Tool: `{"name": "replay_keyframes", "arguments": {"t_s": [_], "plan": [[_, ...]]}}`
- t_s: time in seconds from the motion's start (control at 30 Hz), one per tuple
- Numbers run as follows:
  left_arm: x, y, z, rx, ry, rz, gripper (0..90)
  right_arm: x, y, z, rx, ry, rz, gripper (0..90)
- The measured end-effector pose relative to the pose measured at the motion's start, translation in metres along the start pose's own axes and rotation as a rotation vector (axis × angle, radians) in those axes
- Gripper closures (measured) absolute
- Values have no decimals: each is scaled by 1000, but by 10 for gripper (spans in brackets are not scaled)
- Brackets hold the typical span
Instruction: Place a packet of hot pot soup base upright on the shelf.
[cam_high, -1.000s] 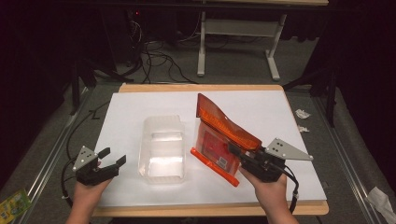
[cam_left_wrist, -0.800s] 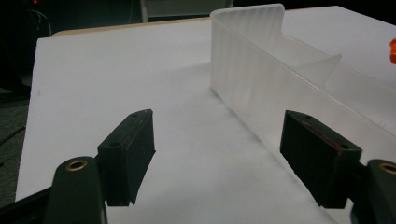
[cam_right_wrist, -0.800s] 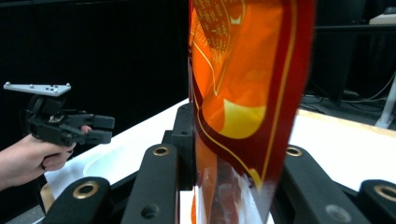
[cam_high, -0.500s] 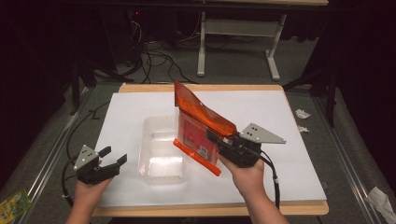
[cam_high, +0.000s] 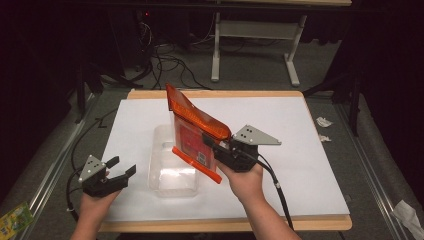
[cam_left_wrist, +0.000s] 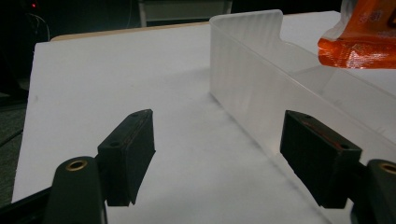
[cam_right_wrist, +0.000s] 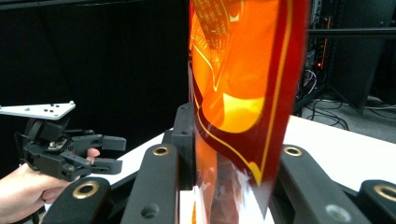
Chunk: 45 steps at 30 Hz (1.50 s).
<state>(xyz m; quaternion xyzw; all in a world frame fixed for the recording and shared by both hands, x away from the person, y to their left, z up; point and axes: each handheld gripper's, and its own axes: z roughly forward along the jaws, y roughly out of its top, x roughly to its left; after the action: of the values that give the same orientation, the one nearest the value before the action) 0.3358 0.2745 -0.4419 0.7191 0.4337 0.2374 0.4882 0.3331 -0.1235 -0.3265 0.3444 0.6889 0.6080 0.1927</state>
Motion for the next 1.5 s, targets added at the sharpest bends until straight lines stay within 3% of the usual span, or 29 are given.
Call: {"name": "replay_keyframes", "arguments": {"t_s": [0.93, 1.13, 1.5], "plan": [[3, 1, -2, -11, 9, -18, 272, 28, -9, 55, 48, -6, -20, 725], [3, 2, 0, -4, 5, -12, 273, 31, -10, 61, 49, -2, -12, 725], [2, 2, 0, -11, 4, -19, 274, 35, -13, 56, 54, -3, -18, 725]]}}
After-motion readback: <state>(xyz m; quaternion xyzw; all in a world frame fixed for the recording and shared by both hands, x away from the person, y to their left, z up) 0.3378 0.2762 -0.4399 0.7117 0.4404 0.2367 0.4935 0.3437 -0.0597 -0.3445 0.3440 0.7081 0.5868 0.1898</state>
